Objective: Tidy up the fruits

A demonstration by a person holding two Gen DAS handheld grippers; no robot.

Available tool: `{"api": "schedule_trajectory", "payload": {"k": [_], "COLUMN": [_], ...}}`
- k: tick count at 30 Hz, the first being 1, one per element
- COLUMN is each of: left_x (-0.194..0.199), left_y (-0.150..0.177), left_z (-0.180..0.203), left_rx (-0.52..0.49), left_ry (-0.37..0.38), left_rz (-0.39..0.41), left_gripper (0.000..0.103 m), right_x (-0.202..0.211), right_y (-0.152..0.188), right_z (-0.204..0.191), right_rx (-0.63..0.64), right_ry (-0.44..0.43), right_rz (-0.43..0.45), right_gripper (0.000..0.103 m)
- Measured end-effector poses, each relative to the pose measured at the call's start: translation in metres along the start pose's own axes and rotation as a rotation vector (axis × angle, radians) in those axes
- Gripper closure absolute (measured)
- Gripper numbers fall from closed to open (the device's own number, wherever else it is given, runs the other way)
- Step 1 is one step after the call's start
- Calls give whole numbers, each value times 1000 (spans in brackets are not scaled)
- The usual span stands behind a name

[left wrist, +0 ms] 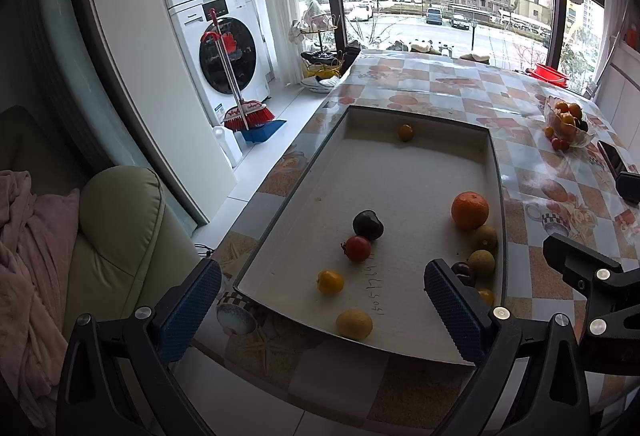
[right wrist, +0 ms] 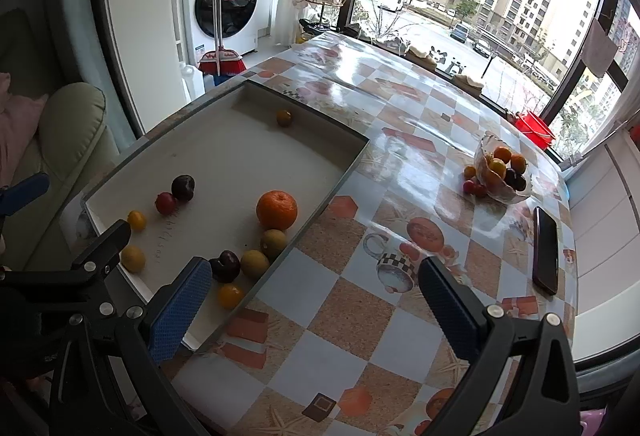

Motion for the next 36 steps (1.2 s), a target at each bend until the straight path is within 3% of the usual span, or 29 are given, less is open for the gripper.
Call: {"api": "schedule_trajectory", "payload": {"k": [36], "left_x": [-4], "left_y": [2], "left_z": [-2], "left_rx": [10], "left_ry": [3], "left_rz": [1], "left_gripper": [1], "right_x": [0], "right_y": [0], "right_z": [-1], "right_rx": [0], "right_ry": [-5], "right_rz": [-1], "right_gripper": [0]}}
Point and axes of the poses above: each gripper's, at about its wrist camera, not at the fingertips, and x roughly against the way its jaws point, z to its right, y to its underside, the point moved 5 cm from there along -x, roughly the way its jaws point, and after that the axes turned 9 degrees about -z, right-handed, at the moved point
